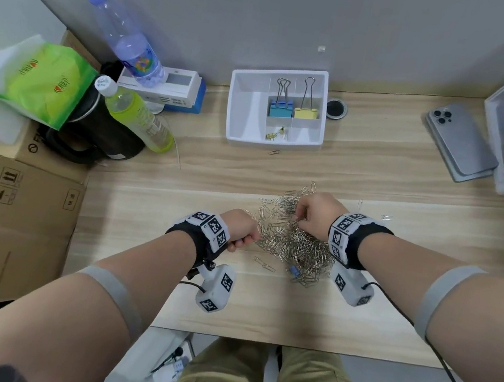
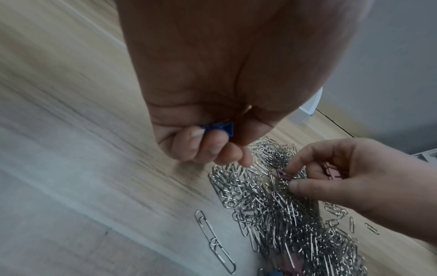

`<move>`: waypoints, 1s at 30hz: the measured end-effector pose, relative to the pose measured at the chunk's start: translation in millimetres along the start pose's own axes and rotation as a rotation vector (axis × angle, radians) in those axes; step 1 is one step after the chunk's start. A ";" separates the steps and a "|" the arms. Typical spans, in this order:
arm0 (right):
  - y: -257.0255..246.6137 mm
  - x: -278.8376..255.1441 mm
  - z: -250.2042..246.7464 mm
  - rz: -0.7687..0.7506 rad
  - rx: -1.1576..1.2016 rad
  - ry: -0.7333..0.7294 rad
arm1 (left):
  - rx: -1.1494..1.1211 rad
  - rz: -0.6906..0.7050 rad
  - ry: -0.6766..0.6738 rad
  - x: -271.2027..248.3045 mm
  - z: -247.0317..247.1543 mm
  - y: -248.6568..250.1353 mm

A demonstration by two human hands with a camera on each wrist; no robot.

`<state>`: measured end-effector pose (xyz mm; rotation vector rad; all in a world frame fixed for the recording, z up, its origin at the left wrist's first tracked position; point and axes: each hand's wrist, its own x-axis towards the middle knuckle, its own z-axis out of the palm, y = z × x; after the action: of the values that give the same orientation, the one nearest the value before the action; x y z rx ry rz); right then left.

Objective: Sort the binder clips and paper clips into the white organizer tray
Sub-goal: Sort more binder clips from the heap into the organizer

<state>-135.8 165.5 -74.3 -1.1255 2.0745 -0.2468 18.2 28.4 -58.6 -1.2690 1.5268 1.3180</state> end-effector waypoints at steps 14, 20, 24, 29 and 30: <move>12.3 -8.4 -12.7 0.343 0.522 0.026 | 0.395 0.115 -0.011 -12.8 28.5 1.9; 26.7 -12.1 -9.8 0.548 0.895 -0.178 | 0.562 0.296 -0.028 -14.9 40.3 6.1; 31.9 -18.3 -3.3 0.609 0.812 -0.154 | 0.558 0.367 -0.002 -7.1 49.8 1.7; 33.4 -21.2 -4.0 0.557 0.716 -0.225 | 0.735 0.476 0.089 -0.2 66.5 -6.9; 32.2 -22.4 -4.9 0.540 0.738 -0.240 | 0.760 0.483 0.118 0.6 67.9 -7.3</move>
<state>-152.4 201.4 -74.8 -0.1356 1.7517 -0.5211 20.5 94.9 -74.3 -0.5130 2.2169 0.7768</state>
